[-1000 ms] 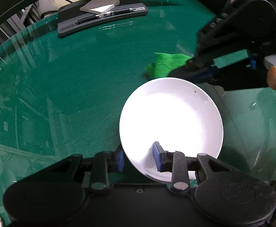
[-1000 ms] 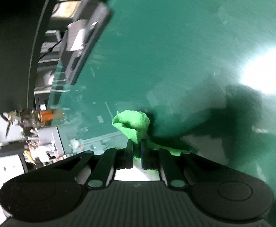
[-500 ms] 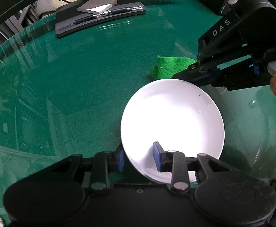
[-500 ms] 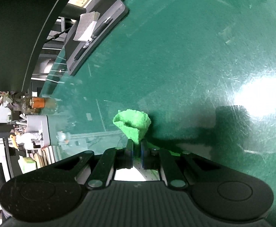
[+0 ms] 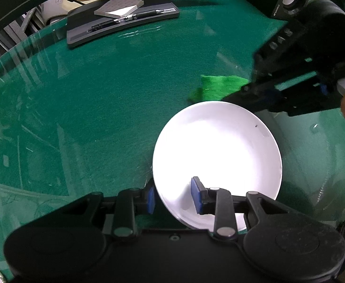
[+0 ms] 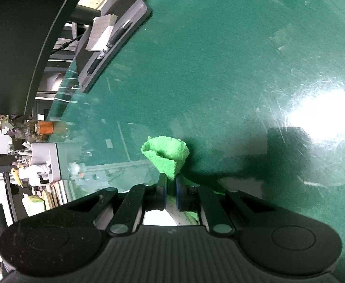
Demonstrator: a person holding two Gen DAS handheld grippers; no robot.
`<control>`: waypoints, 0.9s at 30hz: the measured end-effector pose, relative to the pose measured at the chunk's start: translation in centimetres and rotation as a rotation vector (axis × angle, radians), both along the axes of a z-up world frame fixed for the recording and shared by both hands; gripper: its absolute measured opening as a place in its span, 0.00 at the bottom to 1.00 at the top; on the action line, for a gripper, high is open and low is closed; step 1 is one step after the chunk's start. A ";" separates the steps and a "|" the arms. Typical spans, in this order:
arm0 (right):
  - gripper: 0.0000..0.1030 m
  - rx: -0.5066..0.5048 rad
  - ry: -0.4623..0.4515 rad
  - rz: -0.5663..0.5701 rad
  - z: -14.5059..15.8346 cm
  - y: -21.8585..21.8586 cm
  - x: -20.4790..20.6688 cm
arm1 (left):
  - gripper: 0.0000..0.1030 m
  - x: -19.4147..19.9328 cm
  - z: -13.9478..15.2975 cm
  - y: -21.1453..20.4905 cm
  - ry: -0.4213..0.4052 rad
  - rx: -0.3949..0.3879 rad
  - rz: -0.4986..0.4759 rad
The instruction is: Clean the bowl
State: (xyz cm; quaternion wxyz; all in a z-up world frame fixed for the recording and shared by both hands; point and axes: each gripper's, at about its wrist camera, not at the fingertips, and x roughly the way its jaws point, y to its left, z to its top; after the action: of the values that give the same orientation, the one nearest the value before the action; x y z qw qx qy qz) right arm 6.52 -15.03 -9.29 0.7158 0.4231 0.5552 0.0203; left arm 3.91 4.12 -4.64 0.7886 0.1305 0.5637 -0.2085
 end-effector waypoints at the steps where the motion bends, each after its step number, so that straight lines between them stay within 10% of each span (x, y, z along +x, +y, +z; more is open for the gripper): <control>1: 0.09 -0.003 -0.006 0.008 0.1 0.6 0.6 | 0.30 0.0 0.0 -0.1 -0.002 0.002 0.000; 27: 0.08 0.029 0.038 0.081 0.0 -0.3 -0.2 | 0.32 0.2 -0.4 -0.1 0.014 -0.048 -0.025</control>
State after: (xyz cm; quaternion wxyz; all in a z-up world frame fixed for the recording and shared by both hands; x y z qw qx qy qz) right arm 6.32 -15.38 -9.26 0.6974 0.4108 0.5851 0.0489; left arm 4.16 4.04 -5.07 0.7848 0.1170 0.5624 -0.2326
